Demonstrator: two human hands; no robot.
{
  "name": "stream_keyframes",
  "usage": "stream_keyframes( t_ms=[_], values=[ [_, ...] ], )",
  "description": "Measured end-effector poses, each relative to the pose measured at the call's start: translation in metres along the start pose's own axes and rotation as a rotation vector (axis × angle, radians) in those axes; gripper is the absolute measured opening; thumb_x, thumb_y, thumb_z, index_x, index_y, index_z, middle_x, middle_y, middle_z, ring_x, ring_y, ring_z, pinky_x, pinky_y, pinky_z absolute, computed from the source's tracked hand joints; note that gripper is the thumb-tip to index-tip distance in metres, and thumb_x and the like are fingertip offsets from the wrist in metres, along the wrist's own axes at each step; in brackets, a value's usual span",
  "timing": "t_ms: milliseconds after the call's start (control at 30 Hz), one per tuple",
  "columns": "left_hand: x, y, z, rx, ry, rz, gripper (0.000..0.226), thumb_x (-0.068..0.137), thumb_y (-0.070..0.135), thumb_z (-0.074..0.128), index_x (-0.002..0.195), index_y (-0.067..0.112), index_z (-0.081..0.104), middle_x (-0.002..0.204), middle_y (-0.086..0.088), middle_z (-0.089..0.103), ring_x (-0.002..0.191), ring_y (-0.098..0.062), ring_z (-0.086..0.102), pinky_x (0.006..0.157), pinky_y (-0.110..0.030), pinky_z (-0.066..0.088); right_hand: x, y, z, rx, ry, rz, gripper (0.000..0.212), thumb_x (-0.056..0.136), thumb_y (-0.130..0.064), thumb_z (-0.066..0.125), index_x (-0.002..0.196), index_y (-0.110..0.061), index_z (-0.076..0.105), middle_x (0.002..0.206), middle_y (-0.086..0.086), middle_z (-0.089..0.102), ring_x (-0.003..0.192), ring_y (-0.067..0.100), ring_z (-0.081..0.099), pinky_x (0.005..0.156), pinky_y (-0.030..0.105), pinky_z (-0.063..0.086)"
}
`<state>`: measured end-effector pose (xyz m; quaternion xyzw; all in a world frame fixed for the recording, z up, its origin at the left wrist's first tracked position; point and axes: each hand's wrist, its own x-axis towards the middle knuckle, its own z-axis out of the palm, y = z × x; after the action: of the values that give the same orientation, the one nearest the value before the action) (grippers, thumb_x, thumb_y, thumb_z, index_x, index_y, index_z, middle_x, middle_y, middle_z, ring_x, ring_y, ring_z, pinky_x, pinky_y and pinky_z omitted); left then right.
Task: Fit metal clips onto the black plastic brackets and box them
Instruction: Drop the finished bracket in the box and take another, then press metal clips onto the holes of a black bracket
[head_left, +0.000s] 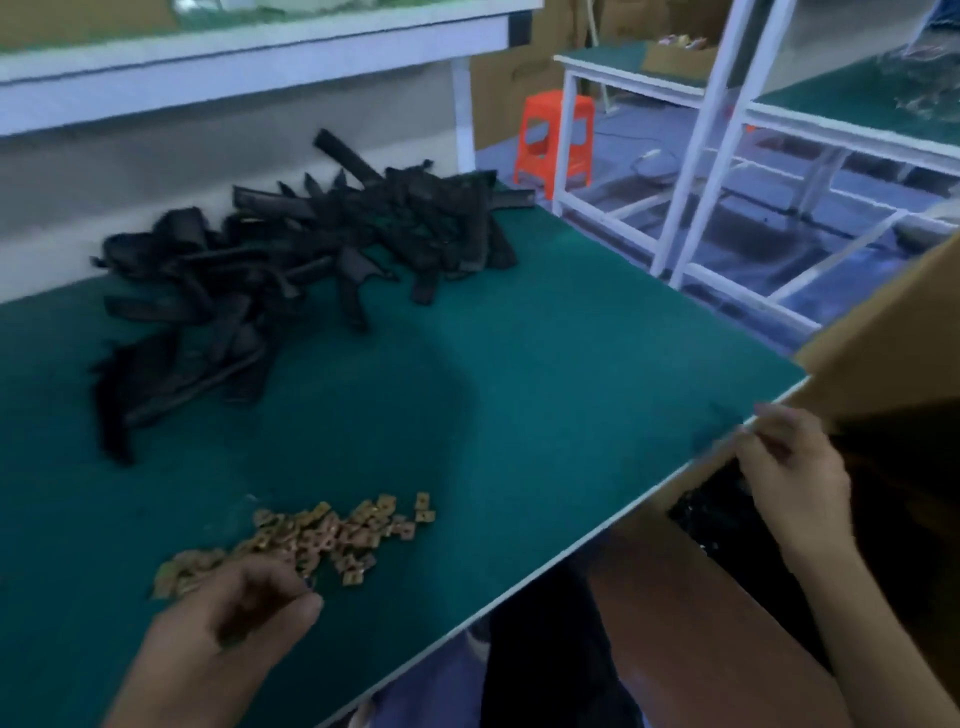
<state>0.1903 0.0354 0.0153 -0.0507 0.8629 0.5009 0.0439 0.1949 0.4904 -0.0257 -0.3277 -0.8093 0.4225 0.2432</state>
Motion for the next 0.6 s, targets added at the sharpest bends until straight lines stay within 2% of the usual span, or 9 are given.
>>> stream_keyframes(
  t_ms=[67, 167, 200, 267, 300, 367, 467, 533, 600],
  values=[
    [0.0, -0.008, -0.008, -0.044, 0.068, -0.016, 0.029, 0.071, 0.008, 0.088, 0.064, 0.026, 0.067, 0.058, 0.01, 0.062, 0.052, 0.005, 0.055, 0.051, -0.006, 0.04, -0.004, -0.051, 0.042, 0.095, -0.163, -0.172, 0.028, 0.093, -0.023, 0.07, 0.117, -0.029, 0.06, 0.089, -0.008, 0.073, 0.086, 0.015, 0.067, 0.085, 0.037, 0.051],
    [-0.007, -0.011, -0.018, -0.118, 0.052, -0.05, 0.021, 0.07, 0.023, 0.087, 0.068, 0.024, 0.066, 0.06, 0.006, 0.061, 0.057, 0.006, 0.057, 0.056, -0.008, 0.041, -0.008, -0.126, 0.117, 0.101, -0.39, -0.381, 0.022, 0.092, -0.022, 0.071, 0.111, -0.031, 0.063, 0.078, -0.022, 0.07, 0.077, -0.006, 0.062, 0.079, 0.012, 0.044],
    [-0.011, -0.013, -0.021, -0.123, 0.022, -0.046, 0.02, 0.067, 0.033, 0.085, 0.071, 0.025, 0.068, 0.066, 0.005, 0.065, 0.06, 0.003, 0.059, 0.061, -0.014, 0.045, -0.008, -0.147, 0.146, 0.078, -0.452, -0.432, 0.019, 0.091, -0.023, 0.07, 0.109, -0.029, 0.065, 0.077, -0.023, 0.069, 0.079, -0.007, 0.062, 0.081, 0.012, 0.045],
    [-0.015, -0.018, -0.03, -0.117, 0.007, -0.051, 0.029, 0.059, 0.048, 0.081, 0.078, 0.028, 0.072, 0.077, 0.001, 0.071, 0.071, -0.004, 0.064, 0.074, -0.027, 0.049, -0.007, -0.187, 0.205, -0.008, -0.593, -0.491, 0.019, 0.092, -0.027, 0.066, 0.111, -0.027, 0.066, 0.088, -0.019, 0.068, 0.094, 0.003, 0.065, 0.09, 0.023, 0.045],
    [-0.017, -0.022, -0.036, -0.092, 0.034, -0.034, 0.033, 0.058, 0.051, 0.08, 0.081, 0.028, 0.073, 0.078, 0.0, 0.071, 0.073, -0.006, 0.065, 0.076, -0.026, 0.049, -0.007, -0.204, 0.233, -0.067, -0.657, -0.512, 0.026, 0.093, -0.03, 0.065, 0.118, -0.024, 0.064, 0.101, -0.014, 0.068, 0.106, 0.012, 0.064, 0.092, 0.027, 0.043],
    [-0.021, -0.032, -0.045, -0.023, 0.165, 0.037, 0.03, 0.06, 0.045, 0.081, 0.082, 0.027, 0.072, 0.07, 0.0, 0.066, 0.065, -0.005, 0.06, 0.067, -0.015, 0.044, -0.005, -0.23, 0.286, -0.19, -0.744, -0.537, 0.048, 0.095, -0.039, 0.062, 0.135, -0.015, 0.052, 0.13, 0.005, 0.06, 0.122, 0.026, 0.055, 0.092, 0.032, 0.04],
    [-0.028, -0.044, -0.056, 0.013, 0.397, 0.125, 0.022, 0.076, 0.036, 0.084, 0.076, 0.021, 0.068, 0.058, -0.003, 0.058, 0.054, -0.014, 0.053, 0.053, -0.021, 0.04, -0.002, -0.245, 0.346, -0.387, -0.713, -0.493, 0.068, 0.096, -0.054, 0.059, 0.143, -0.01, 0.04, 0.139, 0.014, 0.049, 0.125, 0.035, 0.051, 0.089, 0.039, 0.045],
    [-0.033, -0.051, -0.062, -0.018, 0.468, 0.132, 0.029, 0.069, 0.044, 0.079, 0.069, 0.018, 0.066, 0.053, -0.002, 0.054, 0.05, -0.021, 0.05, 0.05, -0.03, 0.038, -0.003, -0.246, 0.367, -0.539, -0.607, -0.528, 0.053, 0.101, -0.046, 0.054, 0.139, -0.009, 0.047, 0.136, 0.014, 0.051, 0.119, 0.037, 0.055, 0.083, 0.041, 0.048],
    [-0.037, -0.056, -0.068, -0.031, 0.464, 0.116, 0.032, 0.062, 0.047, 0.077, 0.069, 0.017, 0.066, 0.05, -0.001, 0.054, 0.048, -0.021, 0.049, 0.048, -0.026, 0.038, -0.003, -0.247, 0.371, -0.534, -0.537, -0.542, 0.033, 0.106, -0.029, 0.045, 0.129, -0.008, 0.055, 0.13, 0.018, 0.057, 0.114, 0.04, 0.058, 0.08, 0.04, 0.046]
  ],
)
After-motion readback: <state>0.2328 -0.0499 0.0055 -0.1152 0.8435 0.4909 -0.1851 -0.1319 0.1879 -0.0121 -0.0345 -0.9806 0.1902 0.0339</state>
